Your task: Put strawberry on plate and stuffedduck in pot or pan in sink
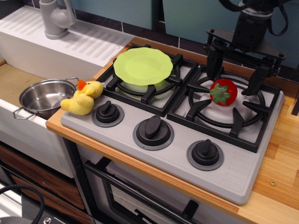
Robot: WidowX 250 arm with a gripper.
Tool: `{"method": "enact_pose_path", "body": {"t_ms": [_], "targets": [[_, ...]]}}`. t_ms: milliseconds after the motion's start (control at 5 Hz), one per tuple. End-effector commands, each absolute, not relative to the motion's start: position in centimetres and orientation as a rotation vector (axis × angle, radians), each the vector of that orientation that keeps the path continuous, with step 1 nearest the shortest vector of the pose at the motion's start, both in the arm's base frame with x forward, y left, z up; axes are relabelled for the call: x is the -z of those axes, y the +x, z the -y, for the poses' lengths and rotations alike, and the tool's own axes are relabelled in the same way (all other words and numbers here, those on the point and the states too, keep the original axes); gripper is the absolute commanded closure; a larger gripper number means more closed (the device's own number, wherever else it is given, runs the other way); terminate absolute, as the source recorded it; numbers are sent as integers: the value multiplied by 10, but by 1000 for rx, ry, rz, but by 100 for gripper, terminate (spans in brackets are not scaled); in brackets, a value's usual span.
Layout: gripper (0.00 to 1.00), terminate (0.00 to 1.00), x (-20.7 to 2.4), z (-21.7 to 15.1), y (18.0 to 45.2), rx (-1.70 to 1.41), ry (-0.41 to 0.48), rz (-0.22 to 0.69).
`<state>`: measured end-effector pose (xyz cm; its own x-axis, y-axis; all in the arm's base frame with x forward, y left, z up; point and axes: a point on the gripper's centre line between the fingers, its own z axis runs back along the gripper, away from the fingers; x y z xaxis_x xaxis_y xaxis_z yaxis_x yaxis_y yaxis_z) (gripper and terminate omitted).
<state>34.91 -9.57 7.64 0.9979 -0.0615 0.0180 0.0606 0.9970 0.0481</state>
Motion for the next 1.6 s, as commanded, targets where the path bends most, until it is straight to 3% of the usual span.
{"method": "enact_pose_path", "body": {"t_ms": [0,600,1400], "targets": [[0,0,-84,93,355,79,31,97],[0,0,-65,82,354,133,18,212],[0,0,-59,89,358,133,-5,253]]}}
